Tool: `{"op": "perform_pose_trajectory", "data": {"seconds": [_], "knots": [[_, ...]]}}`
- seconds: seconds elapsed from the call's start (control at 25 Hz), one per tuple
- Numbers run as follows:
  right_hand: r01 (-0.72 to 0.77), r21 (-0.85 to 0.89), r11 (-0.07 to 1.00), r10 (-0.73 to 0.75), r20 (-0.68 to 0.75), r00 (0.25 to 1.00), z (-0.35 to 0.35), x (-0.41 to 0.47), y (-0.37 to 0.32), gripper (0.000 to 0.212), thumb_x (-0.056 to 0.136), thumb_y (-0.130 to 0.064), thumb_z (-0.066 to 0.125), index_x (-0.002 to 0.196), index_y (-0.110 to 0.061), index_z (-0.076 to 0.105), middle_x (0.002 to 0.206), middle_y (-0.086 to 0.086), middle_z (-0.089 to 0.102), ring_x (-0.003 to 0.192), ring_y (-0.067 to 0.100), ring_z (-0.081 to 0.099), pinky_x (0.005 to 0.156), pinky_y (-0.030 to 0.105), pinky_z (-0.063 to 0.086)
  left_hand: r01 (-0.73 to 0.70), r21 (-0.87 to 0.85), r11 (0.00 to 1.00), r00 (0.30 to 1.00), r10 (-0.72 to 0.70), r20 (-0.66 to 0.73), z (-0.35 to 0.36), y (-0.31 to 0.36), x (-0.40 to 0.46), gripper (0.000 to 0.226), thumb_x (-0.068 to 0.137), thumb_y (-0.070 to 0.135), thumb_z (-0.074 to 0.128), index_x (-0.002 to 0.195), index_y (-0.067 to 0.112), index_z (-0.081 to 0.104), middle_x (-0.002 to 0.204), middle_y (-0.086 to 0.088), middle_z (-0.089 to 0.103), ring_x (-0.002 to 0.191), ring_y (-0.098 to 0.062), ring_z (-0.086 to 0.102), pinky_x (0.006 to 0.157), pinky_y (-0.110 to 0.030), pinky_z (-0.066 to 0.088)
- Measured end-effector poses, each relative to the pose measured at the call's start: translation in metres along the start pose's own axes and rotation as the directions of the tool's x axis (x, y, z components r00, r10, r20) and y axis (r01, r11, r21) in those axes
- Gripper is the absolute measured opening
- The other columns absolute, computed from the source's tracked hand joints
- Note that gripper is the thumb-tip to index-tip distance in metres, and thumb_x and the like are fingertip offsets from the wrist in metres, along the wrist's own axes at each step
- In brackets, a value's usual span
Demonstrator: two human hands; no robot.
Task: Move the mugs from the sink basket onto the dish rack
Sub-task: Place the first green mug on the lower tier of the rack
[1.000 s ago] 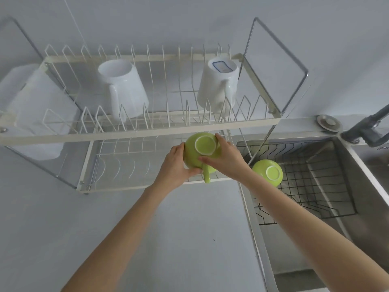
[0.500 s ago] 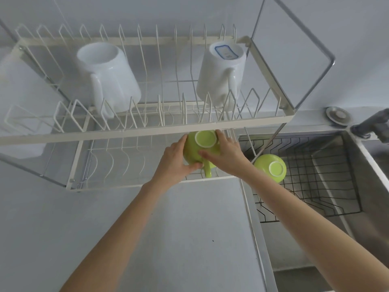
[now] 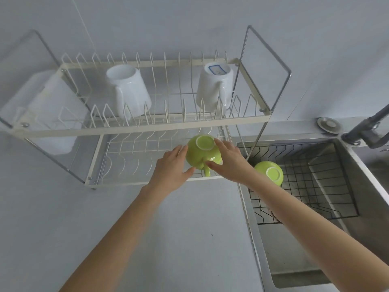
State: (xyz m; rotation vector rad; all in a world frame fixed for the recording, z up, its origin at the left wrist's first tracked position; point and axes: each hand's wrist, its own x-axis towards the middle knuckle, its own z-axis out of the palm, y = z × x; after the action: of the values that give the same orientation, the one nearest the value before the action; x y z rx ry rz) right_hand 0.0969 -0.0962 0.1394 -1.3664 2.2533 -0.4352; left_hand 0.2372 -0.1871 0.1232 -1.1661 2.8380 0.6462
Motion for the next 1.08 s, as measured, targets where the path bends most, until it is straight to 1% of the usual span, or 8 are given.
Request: {"op": "perform_pose_trajectory", "data": {"seconds": [0.12,0.24,0.4,0.48,0.68,0.84,1.08], "knots": [[0.064,-0.123,0.990,-0.064,0.001,0.998,-0.003,-0.030,0.003,0.072,0.089,-0.039,0.052,0.146,-0.018,0.014,0.155,0.010,0.020,0.141,0.030,0.018,0.113,0.046,0.023,-0.009,0.093,0.996,1.000,0.010,-0.012,-0.005,0.013,-0.025,0.061,0.091,0.036,0.046,0.143,0.014,0.022,0.152,-0.006,0.028,0.137,-0.027,0.030,0.107,-0.041,0.030],[0.087,-0.197,0.977,-0.087,0.009,0.996,-0.003,-0.062,0.016,0.071,0.089,-0.043,0.052,0.146,-0.020,0.016,0.156,0.007,0.019,0.144,0.026,0.014,0.116,0.044,0.018,-0.031,0.121,0.992,0.999,0.036,-0.040,-0.001,0.027,-0.050,0.055,0.091,0.034,0.045,0.140,0.014,0.029,0.147,-0.004,0.036,0.134,-0.026,0.036,0.107,-0.040,0.031],[0.047,-0.211,0.976,-0.049,-0.005,0.999,-0.003,-0.093,0.042,0.070,0.088,-0.044,0.051,0.145,-0.021,0.018,0.156,0.005,0.019,0.146,0.025,0.009,0.118,0.042,0.011,-0.068,0.146,0.987,0.997,0.072,-0.027,0.017,0.052,-0.072,0.054,0.091,0.036,0.043,0.140,0.016,0.030,0.148,-0.001,0.036,0.136,-0.022,0.033,0.109,-0.038,0.028],[0.024,-0.224,0.974,-0.024,0.002,1.000,-0.003,-0.105,0.058,0.070,0.088,-0.044,0.052,0.145,-0.021,0.018,0.156,0.005,0.018,0.146,0.026,0.007,0.118,0.044,0.009,-0.080,0.160,0.984,0.997,0.080,0.005,0.027,0.069,-0.078,0.055,0.091,0.036,0.042,0.140,0.015,0.029,0.149,-0.003,0.035,0.137,-0.022,0.031,0.110,-0.039,0.027],[0.019,-0.285,0.958,-0.009,0.037,0.999,-0.014,-0.123,0.100,0.070,0.087,-0.041,0.053,0.145,-0.022,0.019,0.158,0.003,0.013,0.146,0.028,0.002,0.120,0.048,0.002,-0.114,0.205,0.972,0.991,0.097,0.089,0.045,0.110,-0.077,0.056,0.092,0.035,0.040,0.142,0.014,0.025,0.147,-0.006,0.036,0.135,-0.024,0.032,0.109,-0.040,0.028],[0.002,-0.297,0.955,0.015,0.055,0.998,-0.030,-0.129,0.143,0.070,0.087,-0.044,0.053,0.145,-0.023,0.020,0.157,0.003,0.013,0.146,0.028,0.003,0.120,0.048,0.002,-0.111,0.193,0.975,0.988,0.087,0.129,0.063,0.147,-0.062,0.057,0.093,0.035,0.039,0.143,0.015,0.023,0.149,-0.006,0.033,0.137,-0.024,0.029,0.111,-0.041,0.025],[-0.024,-0.298,0.954,0.053,0.090,0.995,-0.047,-0.126,0.208,0.067,0.089,-0.042,0.050,0.145,-0.020,0.021,0.157,0.005,0.016,0.146,0.027,0.005,0.119,0.047,0.004,-0.093,0.175,0.980,0.982,0.061,0.178,0.098,0.197,-0.037,0.057,0.092,0.036,0.040,0.142,0.015,0.022,0.148,-0.006,0.033,0.135,-0.025,0.032,0.110,-0.042,0.027]]}}
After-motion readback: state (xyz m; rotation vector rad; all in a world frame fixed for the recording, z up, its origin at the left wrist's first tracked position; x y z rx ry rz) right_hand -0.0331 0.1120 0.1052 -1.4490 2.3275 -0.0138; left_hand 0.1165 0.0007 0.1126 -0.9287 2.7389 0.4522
